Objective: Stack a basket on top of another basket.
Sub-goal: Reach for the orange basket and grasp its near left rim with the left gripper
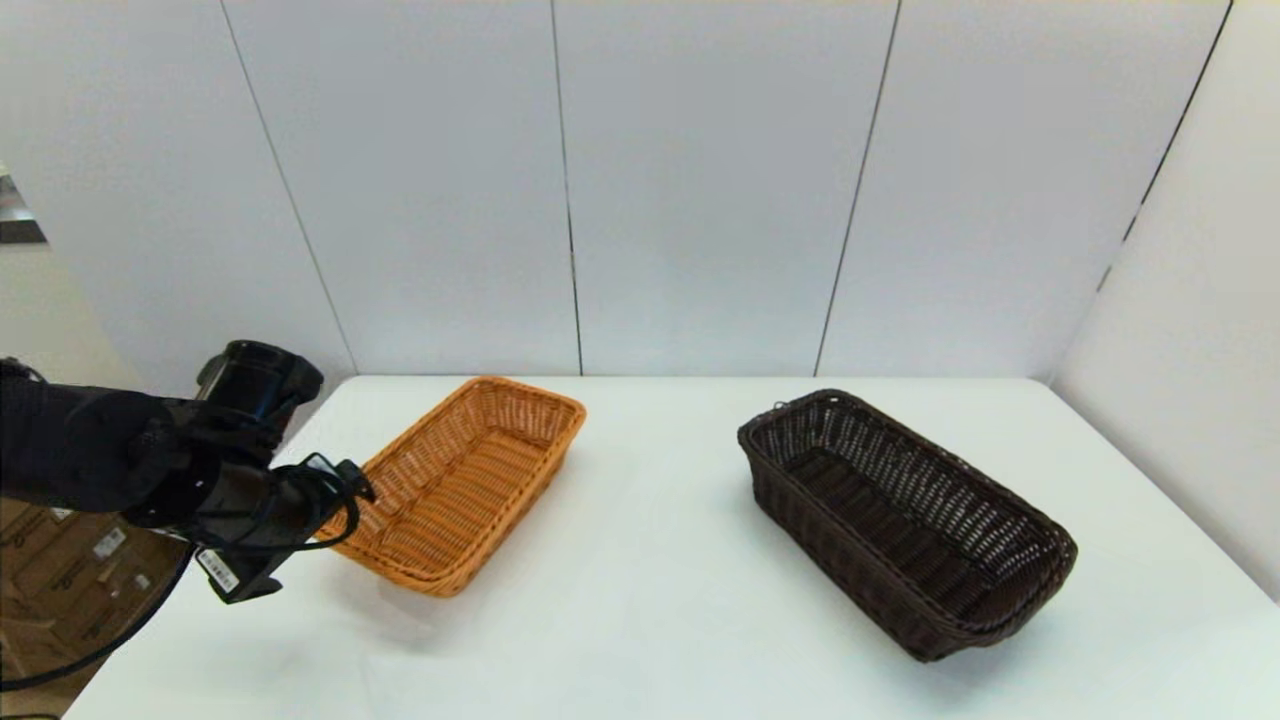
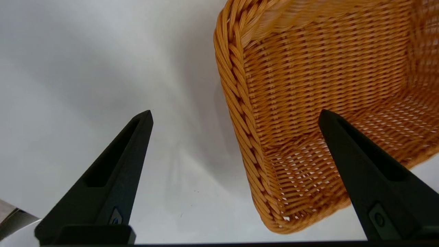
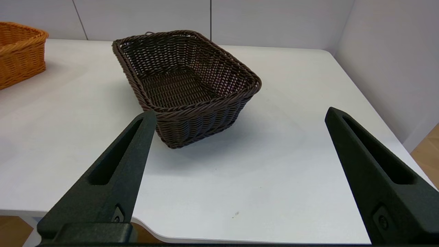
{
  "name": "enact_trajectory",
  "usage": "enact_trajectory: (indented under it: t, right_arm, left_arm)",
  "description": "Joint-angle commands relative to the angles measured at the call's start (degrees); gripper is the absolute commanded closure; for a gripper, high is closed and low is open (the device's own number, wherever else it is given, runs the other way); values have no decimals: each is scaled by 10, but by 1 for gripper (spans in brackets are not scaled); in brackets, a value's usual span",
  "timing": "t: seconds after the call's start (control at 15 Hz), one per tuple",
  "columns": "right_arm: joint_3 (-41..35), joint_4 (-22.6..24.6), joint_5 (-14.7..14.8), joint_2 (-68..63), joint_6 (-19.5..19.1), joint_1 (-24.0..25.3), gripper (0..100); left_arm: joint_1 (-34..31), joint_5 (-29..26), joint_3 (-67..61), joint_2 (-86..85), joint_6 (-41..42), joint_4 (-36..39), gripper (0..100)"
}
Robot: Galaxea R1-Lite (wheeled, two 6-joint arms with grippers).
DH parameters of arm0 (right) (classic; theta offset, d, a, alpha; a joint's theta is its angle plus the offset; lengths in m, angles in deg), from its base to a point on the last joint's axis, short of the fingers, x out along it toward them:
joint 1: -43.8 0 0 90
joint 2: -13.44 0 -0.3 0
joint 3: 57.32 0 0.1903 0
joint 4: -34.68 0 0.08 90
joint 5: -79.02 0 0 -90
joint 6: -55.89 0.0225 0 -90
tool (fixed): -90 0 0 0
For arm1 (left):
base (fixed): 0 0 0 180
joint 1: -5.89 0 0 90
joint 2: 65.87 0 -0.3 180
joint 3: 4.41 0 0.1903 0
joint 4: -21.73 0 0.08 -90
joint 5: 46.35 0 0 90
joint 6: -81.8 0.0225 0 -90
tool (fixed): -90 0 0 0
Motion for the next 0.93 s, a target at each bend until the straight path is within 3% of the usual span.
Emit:
enact_trajectory:
  t: [0.07, 0.33, 0.93]
  right_arm:
    - [-1, -1, -1, 1, 0, 0, 0]
    - [-1, -1, -1, 1, 0, 0, 0]
    - [-1, -1, 0, 1, 0, 0, 0]
  left_arm:
    - [9, -2, 14, 55, -11, 0, 0]
    - [9, -50, 20, 88, -11, 0, 0]
    - [6, -66, 40, 141, -21, -1, 0]
